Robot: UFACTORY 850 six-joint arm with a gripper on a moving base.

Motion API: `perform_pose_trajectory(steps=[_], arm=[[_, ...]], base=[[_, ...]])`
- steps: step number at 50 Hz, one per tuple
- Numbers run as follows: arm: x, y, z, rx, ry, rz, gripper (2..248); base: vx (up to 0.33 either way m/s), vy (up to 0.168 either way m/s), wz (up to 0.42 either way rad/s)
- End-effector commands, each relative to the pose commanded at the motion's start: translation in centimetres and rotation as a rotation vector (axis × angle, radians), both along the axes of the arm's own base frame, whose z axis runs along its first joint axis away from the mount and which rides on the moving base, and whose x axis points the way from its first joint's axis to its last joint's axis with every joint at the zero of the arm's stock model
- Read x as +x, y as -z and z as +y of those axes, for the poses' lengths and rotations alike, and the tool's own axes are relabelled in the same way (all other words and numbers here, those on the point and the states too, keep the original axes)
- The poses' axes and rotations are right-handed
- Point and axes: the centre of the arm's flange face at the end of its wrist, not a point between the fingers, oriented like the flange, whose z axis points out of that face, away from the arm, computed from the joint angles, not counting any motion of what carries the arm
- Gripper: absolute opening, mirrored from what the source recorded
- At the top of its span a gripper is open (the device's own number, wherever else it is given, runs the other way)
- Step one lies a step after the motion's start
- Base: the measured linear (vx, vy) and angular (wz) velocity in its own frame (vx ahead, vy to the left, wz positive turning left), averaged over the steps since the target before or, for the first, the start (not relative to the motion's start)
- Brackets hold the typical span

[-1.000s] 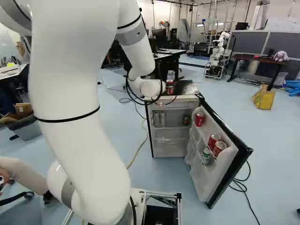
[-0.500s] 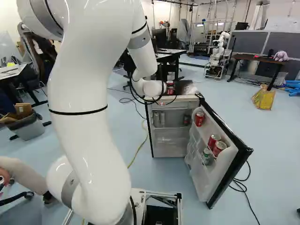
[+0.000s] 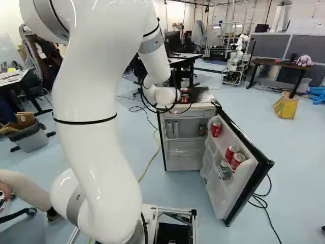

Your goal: Grab a drink from the fridge

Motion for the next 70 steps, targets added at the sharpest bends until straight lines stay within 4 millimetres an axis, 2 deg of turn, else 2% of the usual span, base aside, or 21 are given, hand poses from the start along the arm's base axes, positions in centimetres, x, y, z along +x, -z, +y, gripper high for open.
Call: perform_pose_trajectory(steps=[1, 2, 7, 8, 12, 13, 17, 18, 50, 70], arm=[[0.0, 0.0, 0.0, 0.0, 0.0, 0.0, 121], [0.0, 0.0, 0.0, 0.0, 0.0, 0.0, 155], [-0.2, 0.0, 0.0, 0.0, 0.001, 0.001, 155], [-0.3, 0.0, 0.0, 0.0, 0.001, 0.002, 191], [-0.9, -0.1, 0.1, 0.001, 0.002, 0.004, 191], [-1.1, -0.1, 0.2, 0.001, 0.002, 0.005, 227], [-1.8, -0.2, 0.3, 0.002, 0.003, 0.008, 227], [-2.0, -0.2, 0.4, 0.003, 0.004, 0.009, 247], [-8.4, -0.5, 1.4, 0.008, 0.019, 0.029, 247], [-11.8, -1.6, -0.1, 0.003, 0.074, 0.01, 247]], base=[[0.0, 0.0, 0.0], [0.0, 0.0, 0.0], [0.0, 0.0, 0.0], [0.0, 0.0, 0.0], [0.0, 0.0, 0.0], [0.0, 0.0, 0.0], [0.0, 0.0, 0.0], [0.0, 0.0, 0.0], [0.0, 0.0, 0.0], [0.0, 0.0, 0.0]])
